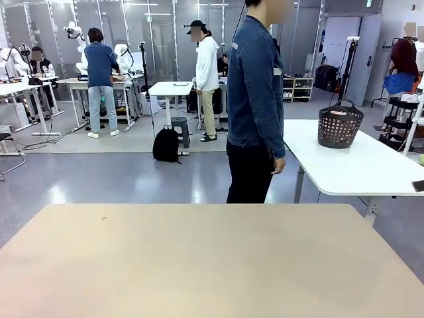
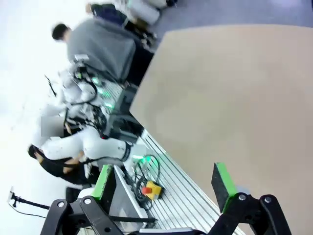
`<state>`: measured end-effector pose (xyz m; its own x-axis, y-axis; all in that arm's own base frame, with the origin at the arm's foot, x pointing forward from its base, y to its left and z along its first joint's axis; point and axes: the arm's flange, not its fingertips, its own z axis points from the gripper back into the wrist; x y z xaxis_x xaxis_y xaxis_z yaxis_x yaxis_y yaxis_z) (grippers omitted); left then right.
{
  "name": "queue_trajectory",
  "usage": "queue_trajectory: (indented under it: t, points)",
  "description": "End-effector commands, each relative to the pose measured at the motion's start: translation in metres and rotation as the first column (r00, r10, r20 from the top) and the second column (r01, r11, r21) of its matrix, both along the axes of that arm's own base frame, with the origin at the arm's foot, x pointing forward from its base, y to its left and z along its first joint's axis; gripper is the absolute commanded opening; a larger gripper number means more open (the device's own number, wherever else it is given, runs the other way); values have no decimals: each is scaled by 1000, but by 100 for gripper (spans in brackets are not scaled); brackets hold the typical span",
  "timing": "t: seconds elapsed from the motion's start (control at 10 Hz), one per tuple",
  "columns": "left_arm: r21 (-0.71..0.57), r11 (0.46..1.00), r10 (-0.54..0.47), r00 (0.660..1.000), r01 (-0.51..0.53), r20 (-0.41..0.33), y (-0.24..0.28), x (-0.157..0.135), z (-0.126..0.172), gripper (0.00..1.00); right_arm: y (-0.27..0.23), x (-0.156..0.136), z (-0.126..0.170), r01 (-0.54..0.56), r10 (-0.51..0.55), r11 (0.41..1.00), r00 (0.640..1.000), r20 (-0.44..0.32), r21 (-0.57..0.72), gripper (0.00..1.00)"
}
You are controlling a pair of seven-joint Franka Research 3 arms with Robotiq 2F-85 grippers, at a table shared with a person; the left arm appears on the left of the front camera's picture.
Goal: Fold the towel.
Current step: Grab the top end of the 100 cm Hotel Towel extended by the human.
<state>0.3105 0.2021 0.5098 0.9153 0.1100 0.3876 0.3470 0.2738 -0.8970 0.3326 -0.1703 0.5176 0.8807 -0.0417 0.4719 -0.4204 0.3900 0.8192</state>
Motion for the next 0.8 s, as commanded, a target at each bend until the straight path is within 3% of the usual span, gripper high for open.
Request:
queue_trajectory:
  t: [0.0,0.2,0.3,0.4,0.7]
  points:
    - [-9,997,80,996,-81,-38,22,17,-16,100,-29,-7,-20,56,-58,994,998,17,98,100]
    - [-50,991,125,991,-127,-36,39,2,-27,100,-56,-30,-37,130,-131,984,991,3,118,100]
    - [-82,989,122,992,-123,-8,41,3,-26,100,-56,-31,-37,121,-125,984,992,23,127,100]
    - [-46,991,126,991,-129,-54,43,-1,-38,100,-56,-29,-31,115,-114,988,993,-14,101,100]
    - [-46,991,126,991,-129,-54,43,-1,-38,100,-56,-29,-31,115,-114,988,993,-14,101,100]
